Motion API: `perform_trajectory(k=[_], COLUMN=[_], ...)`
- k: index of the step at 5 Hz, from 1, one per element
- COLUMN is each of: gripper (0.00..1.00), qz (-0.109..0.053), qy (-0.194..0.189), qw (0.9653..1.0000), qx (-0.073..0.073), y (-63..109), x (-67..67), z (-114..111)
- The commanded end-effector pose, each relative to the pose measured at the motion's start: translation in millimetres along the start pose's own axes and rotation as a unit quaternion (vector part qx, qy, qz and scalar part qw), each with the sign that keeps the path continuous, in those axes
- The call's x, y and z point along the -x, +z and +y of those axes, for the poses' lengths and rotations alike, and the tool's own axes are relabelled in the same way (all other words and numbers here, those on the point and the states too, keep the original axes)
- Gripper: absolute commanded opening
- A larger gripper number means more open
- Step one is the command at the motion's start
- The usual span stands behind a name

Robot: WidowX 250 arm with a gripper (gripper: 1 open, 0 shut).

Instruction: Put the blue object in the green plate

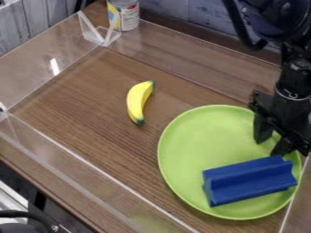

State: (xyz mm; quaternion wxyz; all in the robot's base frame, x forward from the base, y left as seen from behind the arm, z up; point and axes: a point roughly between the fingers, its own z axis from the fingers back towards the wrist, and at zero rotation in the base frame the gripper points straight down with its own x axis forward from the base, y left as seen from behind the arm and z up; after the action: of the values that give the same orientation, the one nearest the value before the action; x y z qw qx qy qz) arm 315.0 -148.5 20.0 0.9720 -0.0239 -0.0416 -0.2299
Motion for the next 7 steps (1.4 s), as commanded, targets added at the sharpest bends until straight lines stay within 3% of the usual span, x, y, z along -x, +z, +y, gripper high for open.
perform_trajectory(k=[1, 6, 7], gripper=[1.0, 1.0, 1.0], qz=[-0.004, -0.011, -0.01], qy=[-0.005, 0.007, 0.007], qw=[1.0, 0.9999, 0.9999], qx=[0.003, -0.007, -0.008], y=[5.2, 29.5, 27.4], x=[0.6, 8.0, 8.3], z=[-1.8, 14.3, 15.1])
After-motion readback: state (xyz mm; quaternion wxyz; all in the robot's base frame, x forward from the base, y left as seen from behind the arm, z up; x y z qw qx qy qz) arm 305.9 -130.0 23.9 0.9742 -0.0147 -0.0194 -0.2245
